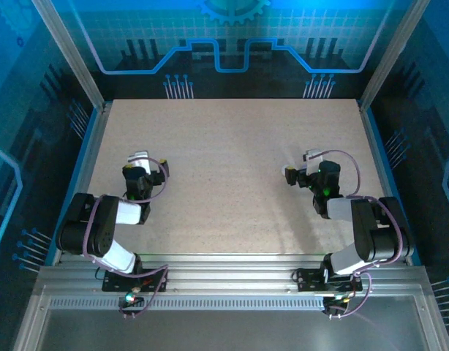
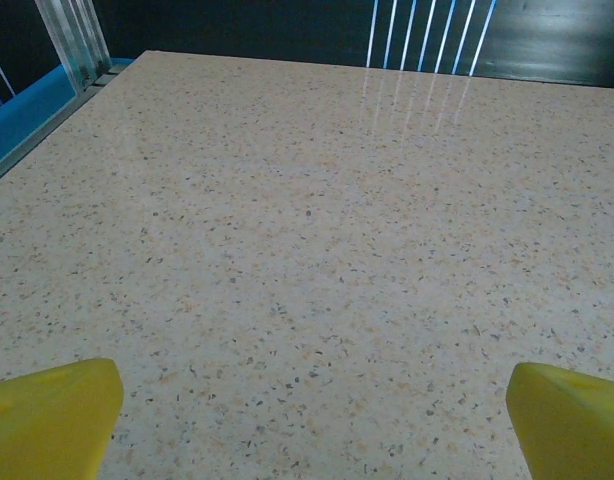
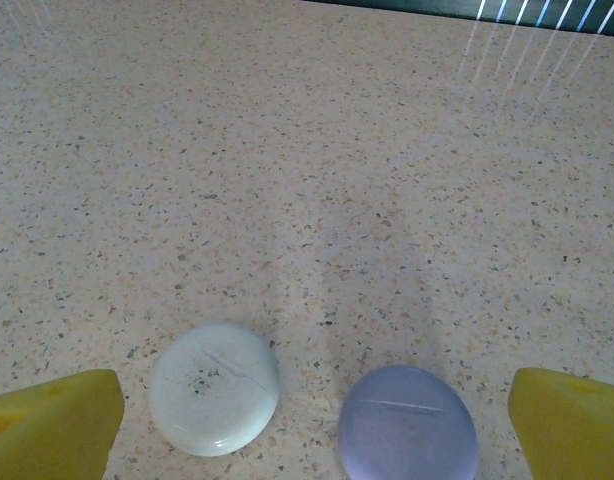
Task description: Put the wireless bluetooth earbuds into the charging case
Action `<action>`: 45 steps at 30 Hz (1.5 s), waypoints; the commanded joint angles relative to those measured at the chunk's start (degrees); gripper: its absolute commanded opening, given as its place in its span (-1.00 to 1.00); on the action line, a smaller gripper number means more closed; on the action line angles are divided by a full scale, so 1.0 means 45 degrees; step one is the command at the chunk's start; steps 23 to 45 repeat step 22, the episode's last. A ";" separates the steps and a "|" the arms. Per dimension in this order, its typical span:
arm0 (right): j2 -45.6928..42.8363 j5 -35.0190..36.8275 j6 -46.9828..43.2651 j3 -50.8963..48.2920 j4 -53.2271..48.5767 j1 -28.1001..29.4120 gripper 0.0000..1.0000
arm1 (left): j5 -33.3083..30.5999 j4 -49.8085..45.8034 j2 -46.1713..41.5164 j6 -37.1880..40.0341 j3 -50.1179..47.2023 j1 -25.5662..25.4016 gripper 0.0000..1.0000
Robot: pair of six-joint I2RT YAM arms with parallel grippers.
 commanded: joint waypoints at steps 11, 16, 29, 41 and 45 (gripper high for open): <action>0.0084 -0.0119 0.0129 0.0242 0.0397 -0.0102 0.99 | 0.0418 -0.0058 -0.0054 -0.0180 0.0174 0.0055 0.98; 0.0081 -0.0110 0.0148 0.0237 0.0398 -0.0097 0.99 | 0.0437 -0.0121 -0.0049 -0.0180 0.0202 0.0054 0.98; 0.0078 -0.0120 0.0147 0.0235 0.0417 -0.0102 0.99 | 0.0396 -0.0046 -0.0035 -0.0185 0.0167 0.0051 0.98; 0.0078 -0.0120 0.0147 0.0235 0.0417 -0.0102 0.99 | 0.0396 -0.0046 -0.0035 -0.0185 0.0167 0.0051 0.98; 0.0078 -0.0120 0.0147 0.0235 0.0417 -0.0102 0.99 | 0.0396 -0.0046 -0.0035 -0.0185 0.0167 0.0051 0.98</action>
